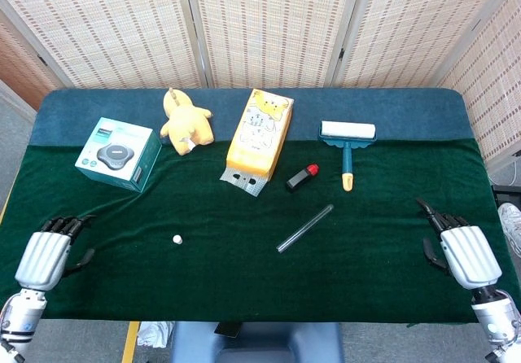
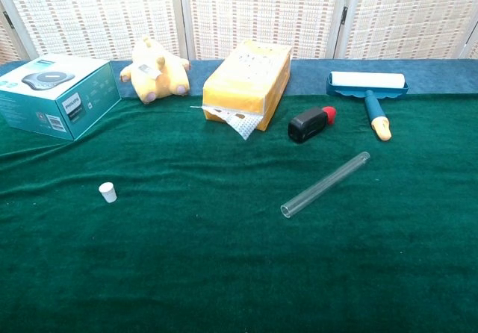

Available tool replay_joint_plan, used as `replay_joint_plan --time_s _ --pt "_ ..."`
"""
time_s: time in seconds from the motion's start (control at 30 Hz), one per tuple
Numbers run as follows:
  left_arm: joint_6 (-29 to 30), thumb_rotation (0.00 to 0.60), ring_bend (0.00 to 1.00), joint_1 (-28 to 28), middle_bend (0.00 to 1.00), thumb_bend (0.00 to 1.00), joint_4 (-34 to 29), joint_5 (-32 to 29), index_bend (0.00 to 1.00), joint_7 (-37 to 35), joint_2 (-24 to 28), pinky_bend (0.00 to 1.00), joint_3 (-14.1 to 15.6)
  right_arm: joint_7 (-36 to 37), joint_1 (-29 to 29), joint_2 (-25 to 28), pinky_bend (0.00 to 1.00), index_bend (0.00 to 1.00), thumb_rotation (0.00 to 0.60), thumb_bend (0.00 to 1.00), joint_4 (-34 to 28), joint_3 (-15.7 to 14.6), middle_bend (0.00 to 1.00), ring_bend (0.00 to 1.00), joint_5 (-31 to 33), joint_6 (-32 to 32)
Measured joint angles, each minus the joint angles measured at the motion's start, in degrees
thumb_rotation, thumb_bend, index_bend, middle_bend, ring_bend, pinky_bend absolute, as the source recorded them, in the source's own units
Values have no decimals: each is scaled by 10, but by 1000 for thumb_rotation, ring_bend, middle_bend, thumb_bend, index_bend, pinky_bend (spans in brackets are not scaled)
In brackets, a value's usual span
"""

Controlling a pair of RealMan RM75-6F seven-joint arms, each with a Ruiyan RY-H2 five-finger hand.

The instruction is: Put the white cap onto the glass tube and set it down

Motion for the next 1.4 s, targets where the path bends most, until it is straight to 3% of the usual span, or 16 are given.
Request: replay_joint_plan --time_s 0.2,0.57,0.83,1.4 --pt "-81 600 742 -56 851 388 22 12 448 -7 -15 783 0 3 1 -4 485 5 600 647 3 3 391 442 8 -4" --pt "-195 600 856 -140 985 413 73 -10 475 3 -85 823 -7 8 5 -12 560 17 600 647 12 5 412 466 21 -19" --pt "-234 600 865 -170 997 415 106 -37 440 37 -133 823 -7 12 7 -15 585 17 600 646 16 6 415 469 25 -23" --pt "-246 600 864 -194 997 411 121 -62 444 107 -180 823 0 32 3 -18 594 17 600 647 29 5 417 468 28 -20"
